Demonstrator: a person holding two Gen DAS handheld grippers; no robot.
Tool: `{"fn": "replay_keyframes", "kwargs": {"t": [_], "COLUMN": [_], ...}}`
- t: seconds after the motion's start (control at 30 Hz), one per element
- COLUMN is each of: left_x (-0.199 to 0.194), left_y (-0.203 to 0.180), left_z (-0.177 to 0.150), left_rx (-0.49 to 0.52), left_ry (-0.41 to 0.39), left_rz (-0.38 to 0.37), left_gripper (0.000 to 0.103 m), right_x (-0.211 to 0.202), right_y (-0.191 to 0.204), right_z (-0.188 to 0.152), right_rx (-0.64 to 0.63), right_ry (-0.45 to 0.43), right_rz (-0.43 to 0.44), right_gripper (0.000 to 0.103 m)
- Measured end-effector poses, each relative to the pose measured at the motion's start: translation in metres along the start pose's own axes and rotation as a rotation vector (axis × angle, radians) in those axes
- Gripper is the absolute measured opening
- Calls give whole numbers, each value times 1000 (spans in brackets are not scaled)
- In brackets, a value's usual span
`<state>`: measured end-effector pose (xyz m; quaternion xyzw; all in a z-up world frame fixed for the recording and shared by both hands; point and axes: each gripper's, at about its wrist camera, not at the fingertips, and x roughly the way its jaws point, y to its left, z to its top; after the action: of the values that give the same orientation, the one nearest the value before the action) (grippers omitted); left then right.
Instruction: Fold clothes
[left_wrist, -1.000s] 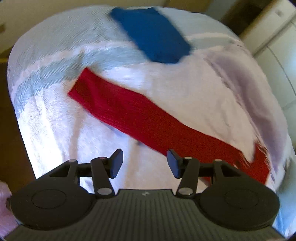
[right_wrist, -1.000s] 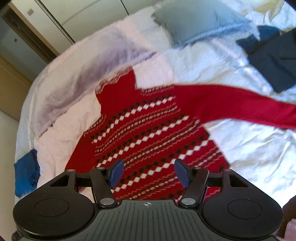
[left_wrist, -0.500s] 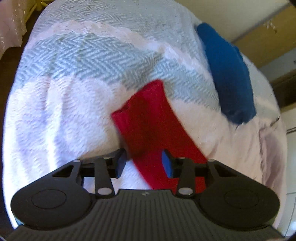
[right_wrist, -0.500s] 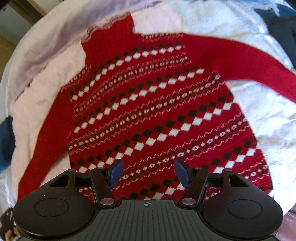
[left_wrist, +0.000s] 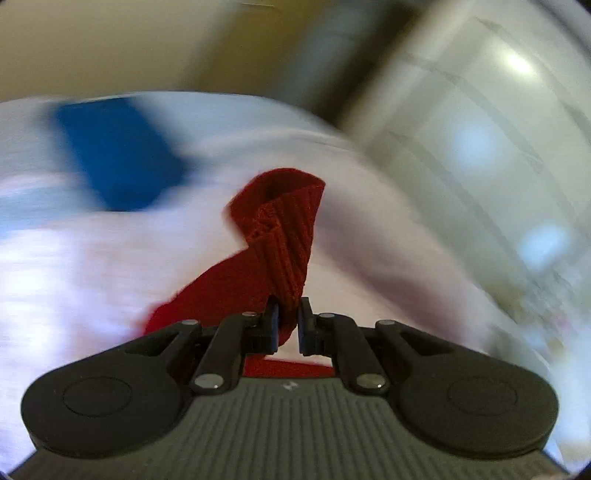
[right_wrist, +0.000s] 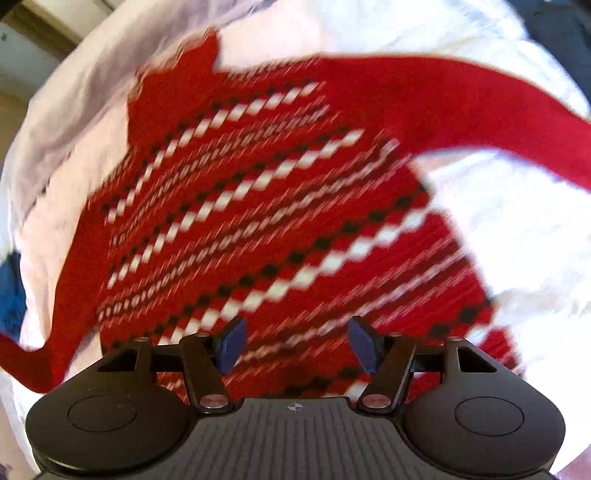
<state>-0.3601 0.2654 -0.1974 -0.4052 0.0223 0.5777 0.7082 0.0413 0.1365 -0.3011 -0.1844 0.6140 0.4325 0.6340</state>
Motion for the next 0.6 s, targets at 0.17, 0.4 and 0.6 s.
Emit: {"fn": "replay_keyframes", "kwargs": {"t": [0.17, 0.4, 0.6], "left_x": [47, 91, 89], "left_y": [-130, -120, -42], "left_z": [-95, -190, -151], "left_rx": [138, 304, 377], "left_ry": [262, 591, 546], "left_rz": [-383, -136, 144], "left_gripper": [29, 28, 25], "right_x": [-23, -19, 6], "right_y": [-40, -87, -91], "right_z": [30, 53, 66], "right_rx": [47, 90, 208], "right_ry": [-96, -165, -167], "right_rz": [-6, -14, 244], "right_gripper": [64, 64, 64]}}
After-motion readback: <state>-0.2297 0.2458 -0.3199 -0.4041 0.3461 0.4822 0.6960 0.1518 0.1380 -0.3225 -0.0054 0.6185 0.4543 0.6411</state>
